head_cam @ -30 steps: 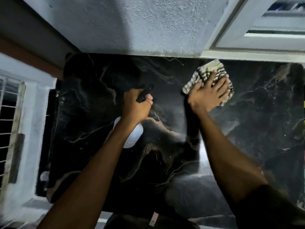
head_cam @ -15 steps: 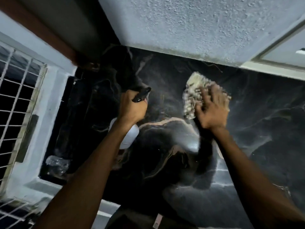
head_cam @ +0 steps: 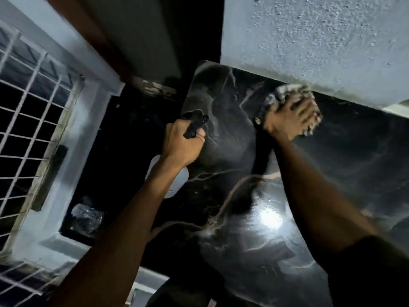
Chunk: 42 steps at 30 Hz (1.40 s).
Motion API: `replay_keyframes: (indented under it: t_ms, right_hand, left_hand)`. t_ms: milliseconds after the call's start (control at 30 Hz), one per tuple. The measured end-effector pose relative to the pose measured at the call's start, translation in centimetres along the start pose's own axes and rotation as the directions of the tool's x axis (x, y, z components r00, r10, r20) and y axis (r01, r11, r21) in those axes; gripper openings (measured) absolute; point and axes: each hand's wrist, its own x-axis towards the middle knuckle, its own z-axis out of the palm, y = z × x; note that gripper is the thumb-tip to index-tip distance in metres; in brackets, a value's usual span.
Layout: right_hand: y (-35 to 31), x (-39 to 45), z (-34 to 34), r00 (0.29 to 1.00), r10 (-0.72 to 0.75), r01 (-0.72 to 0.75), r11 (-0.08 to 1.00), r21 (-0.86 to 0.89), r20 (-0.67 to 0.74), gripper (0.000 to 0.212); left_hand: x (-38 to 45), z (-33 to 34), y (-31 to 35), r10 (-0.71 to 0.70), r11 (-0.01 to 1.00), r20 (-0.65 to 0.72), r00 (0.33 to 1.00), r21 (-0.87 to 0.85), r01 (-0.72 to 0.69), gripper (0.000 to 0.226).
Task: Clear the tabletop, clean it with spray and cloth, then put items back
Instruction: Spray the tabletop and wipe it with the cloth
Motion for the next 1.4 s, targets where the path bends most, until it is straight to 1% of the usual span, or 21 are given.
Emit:
replay_keyframes:
  t_ms: [67,133,233,300,433,467,500,533,633,700,767,900,1000,1033,1067,1100,1200,1267,1333,1367,1400]
  right_hand:
    - [-5.4,-1.3,1.2,0.986,-0.165,0.166,0.986,-0.017,0.027,0.071]
    - [-10.2,-3.5,2.6,0.922,-0.379,0.383,0.923,-0.042,0.078,0.072]
    - [-13.6,-8.1,4.5,0.751,-0.643,0.657,0.750,-0.077,0.150,0.070]
    - [-13.0,-10.6,5.0,0.625,-0.759,0.780,0.618,-0.101,0.183,0.065]
    - [-8.6,-9.9,4.0,0.324,-0.904,0.946,0.309,-0.095,0.278,0.058]
    - [-8.3,-8.3,3.5,0.289,-0.904,0.957,0.268,-0.109,0.315,0.057]
    - [-8.7,-6.5,3.0,0.304,-0.894,0.952,0.274,-0.134,0.328,0.057]
    - [-9.6,-4.7,2.7,0.365,-0.881,0.930,0.332,-0.156,0.302,0.059]
    - [-13.0,-2.6,2.4,0.634,-0.753,0.773,0.614,-0.158,0.174,0.063]
    - [-14.2,-4.9,3.4,0.718,-0.684,0.696,0.705,-0.137,0.126,0.062]
    - [-13.4,-9.3,4.6,0.684,-0.715,0.729,0.677,-0.100,0.144,0.062]
    - [-5.9,-19.6,6.7,0.439,-0.873,0.891,0.454,0.023,0.213,0.058]
    - [-0.3,-20.9,6.2,0.289,-0.923,0.948,0.313,0.059,0.253,0.061]
    - [0.7,-19.2,5.7,0.293,-0.922,0.949,0.312,0.036,0.254,0.061]
    - [1.2,-17.1,5.1,0.334,-0.907,0.938,0.345,-0.001,0.256,0.061]
    - [1.5,-14.9,4.5,0.410,-0.879,0.910,0.411,-0.049,0.243,0.061]
    - [0.5,-10.2,3.0,0.728,-0.675,0.685,0.724,-0.083,0.120,0.062]
    - [-1.7,-10.9,3.2,0.853,-0.517,0.519,0.854,-0.030,0.068,0.063]
    - [-2.9,-14.6,4.0,0.865,-0.493,0.495,0.869,-0.003,0.090,0.063]
    - [-2.4,-16.9,4.6,0.819,-0.562,0.565,0.825,0.010,0.114,0.062]
    - [-1.8,-19.5,5.6,0.733,-0.663,0.667,0.745,0.032,0.149,0.061]
  left_hand:
    - [0.2,-1.6,-1.7,0.003,1.000,-0.008,1.000,-0.009,-0.004,0.028]
    - [0.5,-3.1,-3.0,-0.005,1.000,-0.028,1.000,-0.004,0.004,0.028]
    - [1.0,-4.4,-4.3,-0.045,0.999,-0.036,0.998,0.006,0.046,0.029]
    - [1.2,-4.8,-4.8,-0.057,0.998,-0.036,0.998,0.009,0.057,0.029]
    - [1.5,-5.0,-5.3,-0.050,0.999,-0.030,0.998,-0.018,0.049,0.023]
    - [1.6,-5.0,-5.5,-0.034,0.999,-0.028,0.999,-0.023,0.033,0.021]
    - [1.6,-5.0,-5.7,-0.001,1.000,-0.026,1.000,-0.022,0.001,0.020]
    - [1.5,-5.0,-5.8,0.036,0.999,-0.025,0.999,-0.024,-0.037,0.018]
    - [0.9,-5.0,-6.1,0.077,0.995,-0.031,0.997,-0.065,-0.079,0.016]
    - [0.4,-4.8,-6.1,0.062,0.996,-0.032,0.998,-0.068,-0.064,0.015]
    - [0.2,-4.7,-6.2,0.037,0.998,-0.023,0.999,-0.058,-0.038,0.015]
    - [0.0,-4.4,-6.2,0.023,0.999,-0.007,1.000,0.024,-0.023,0.021]
    - [-0.9,-4.1,-6.3,0.011,0.998,-0.030,0.999,0.068,-0.009,0.025]
    - [-1.2,-3.9,-6.4,0.008,0.998,-0.028,1.000,0.062,-0.007,0.025]
    - [-1.6,-3.7,-6.5,0.006,0.999,-0.022,1.000,0.050,-0.005,0.025]
    - [-2.0,-3.5,-6.5,0.002,0.999,-0.016,1.000,0.036,-0.002,0.024]
    - [-3.1,-3.0,-6.2,-0.006,1.000,-0.027,1.000,-0.007,0.006,0.023]
    - [-3.8,-2.3,-5.9,-0.018,1.000,-0.023,1.000,-0.018,0.018,0.021]
    - [-4.7,-1.3,-5.4,-0.031,0.999,0.005,1.000,-0.012,0.031,0.019]
    - [-5.3,-0.7,-4.9,-0.021,1.000,0.017,1.000,0.003,0.021,0.018]
    - [-5.4,-0.7,-4.9,-0.009,1.000,0.013,1.000,0.020,0.009,0.018]
